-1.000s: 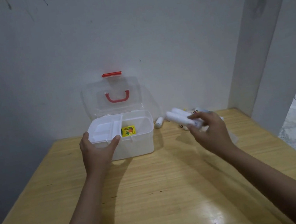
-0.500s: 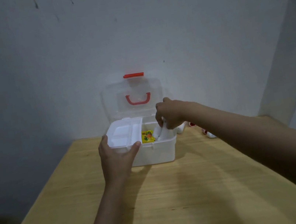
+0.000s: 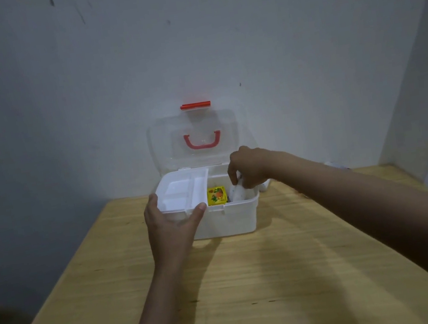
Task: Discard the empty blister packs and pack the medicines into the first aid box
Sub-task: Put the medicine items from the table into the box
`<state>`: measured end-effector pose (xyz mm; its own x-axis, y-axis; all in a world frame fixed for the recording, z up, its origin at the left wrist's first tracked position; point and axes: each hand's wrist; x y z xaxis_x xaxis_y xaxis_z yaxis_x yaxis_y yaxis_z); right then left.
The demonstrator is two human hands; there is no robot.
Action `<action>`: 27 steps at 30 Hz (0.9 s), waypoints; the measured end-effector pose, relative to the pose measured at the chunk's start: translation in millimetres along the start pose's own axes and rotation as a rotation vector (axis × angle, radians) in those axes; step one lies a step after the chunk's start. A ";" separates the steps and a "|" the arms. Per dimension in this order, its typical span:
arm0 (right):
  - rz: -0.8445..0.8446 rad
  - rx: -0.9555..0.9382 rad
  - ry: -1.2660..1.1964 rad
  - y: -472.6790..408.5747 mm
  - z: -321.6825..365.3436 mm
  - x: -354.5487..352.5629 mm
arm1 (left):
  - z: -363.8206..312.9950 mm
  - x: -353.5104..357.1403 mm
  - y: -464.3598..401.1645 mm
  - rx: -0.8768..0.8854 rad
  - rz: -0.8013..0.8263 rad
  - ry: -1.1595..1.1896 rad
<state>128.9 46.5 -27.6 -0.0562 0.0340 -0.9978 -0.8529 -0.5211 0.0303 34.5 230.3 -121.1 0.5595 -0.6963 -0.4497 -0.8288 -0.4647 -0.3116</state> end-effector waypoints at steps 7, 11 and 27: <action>-0.141 -0.011 -0.138 14.0 -16.9 -5.3 | -0.2 -0.5 0.5 0.005 0.001 -0.007; -0.260 -0.043 -0.320 46.1 -36.8 -23.0 | -0.5 -0.8 -0.9 0.006 -0.003 -0.003; -0.487 0.686 -0.418 245.0 -119.3 97.8 | 0.6 -0.1 -2.2 0.003 -0.007 -0.045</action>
<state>-23.6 -179.5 -124.7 0.3192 0.4887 -0.8120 -0.9436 0.2434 -0.2245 36.3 231.7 -120.8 0.5650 -0.6679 -0.4844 -0.8250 -0.4676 -0.3175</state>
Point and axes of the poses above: each hand's wrist, its own y-axis away from the middle knuckle, its own x-axis out of the palm, z = x × y, and after that the axes turned 10 degrees about -y, right-handed
